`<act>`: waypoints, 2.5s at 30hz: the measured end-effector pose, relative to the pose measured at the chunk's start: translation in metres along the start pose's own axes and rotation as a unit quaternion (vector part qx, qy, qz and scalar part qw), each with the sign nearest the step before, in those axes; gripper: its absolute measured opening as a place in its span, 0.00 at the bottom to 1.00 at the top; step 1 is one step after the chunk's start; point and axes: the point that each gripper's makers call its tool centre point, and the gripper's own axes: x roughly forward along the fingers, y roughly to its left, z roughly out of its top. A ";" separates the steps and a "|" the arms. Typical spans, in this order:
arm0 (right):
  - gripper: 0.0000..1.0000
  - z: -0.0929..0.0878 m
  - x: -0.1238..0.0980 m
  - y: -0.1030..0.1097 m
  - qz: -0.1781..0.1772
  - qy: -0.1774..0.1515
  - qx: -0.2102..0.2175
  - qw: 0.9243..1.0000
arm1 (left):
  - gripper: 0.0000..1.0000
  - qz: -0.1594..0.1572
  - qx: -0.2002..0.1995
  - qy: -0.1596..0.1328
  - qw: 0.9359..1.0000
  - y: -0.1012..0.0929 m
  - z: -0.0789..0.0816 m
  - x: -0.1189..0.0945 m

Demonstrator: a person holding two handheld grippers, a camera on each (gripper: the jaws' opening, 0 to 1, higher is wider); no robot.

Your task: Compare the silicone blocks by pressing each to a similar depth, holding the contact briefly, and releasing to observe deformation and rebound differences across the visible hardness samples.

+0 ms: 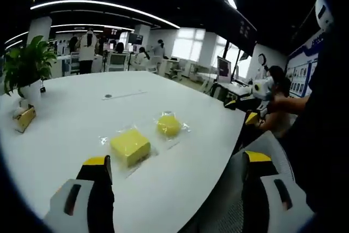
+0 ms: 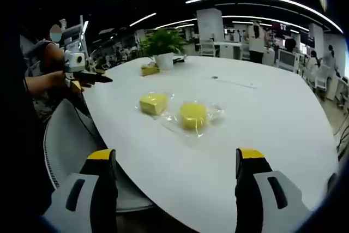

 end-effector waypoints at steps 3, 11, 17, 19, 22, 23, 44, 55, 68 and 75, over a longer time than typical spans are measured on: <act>0.84 -0.001 0.000 0.001 0.002 0.003 -0.006 1.000 | 0.99 0.001 -0.001 -0.001 1.000 0.001 0.000 -0.001; 0.88 0.011 0.002 0.008 0.020 -0.020 -0.002 1.000 | 0.99 -0.003 -0.003 -0.011 1.000 0.000 0.003 -0.002; 0.93 0.020 -0.001 0.006 0.023 -0.049 0.015 0.998 | 0.99 -0.005 0.005 -0.005 1.000 -0.002 -0.001 -0.002; 0.94 0.020 -0.004 0.004 0.019 -0.053 0.015 0.998 | 0.99 -0.004 0.004 -0.003 1.000 -0.002 -0.002 -0.002; 0.96 0.019 -0.007 0.002 0.017 -0.056 0.010 0.998 | 0.99 -0.004 0.009 -0.004 1.000 -0.004 -0.002 -0.002; 0.96 0.018 -0.007 0.000 0.015 -0.057 0.011 0.998 | 0.99 -0.005 0.008 -0.003 1.000 -0.004 -0.003 -0.001; 0.96 0.030 -0.001 0.000 0.015 -0.067 0.002 0.998 | 0.99 -0.003 0.017 -0.016 1.000 -0.003 0.001 0.006; 0.96 0.027 -0.005 -0.008 0.014 -0.052 0.038 0.998 | 0.99 -0.001 0.032 -0.020 0.999 -0.002 0.005 -0.003; 0.92 0.028 -0.008 -0.013 0.002 -0.048 0.024 0.999 | 0.99 -0.009 0.033 -0.010 0.999 -0.005 0.005 -0.001; 0.92 0.025 -0.009 -0.013 0.002 -0.044 0.023 0.999 | 0.99 -0.008 0.028 -0.009 1.000 -0.005 0.005 0.000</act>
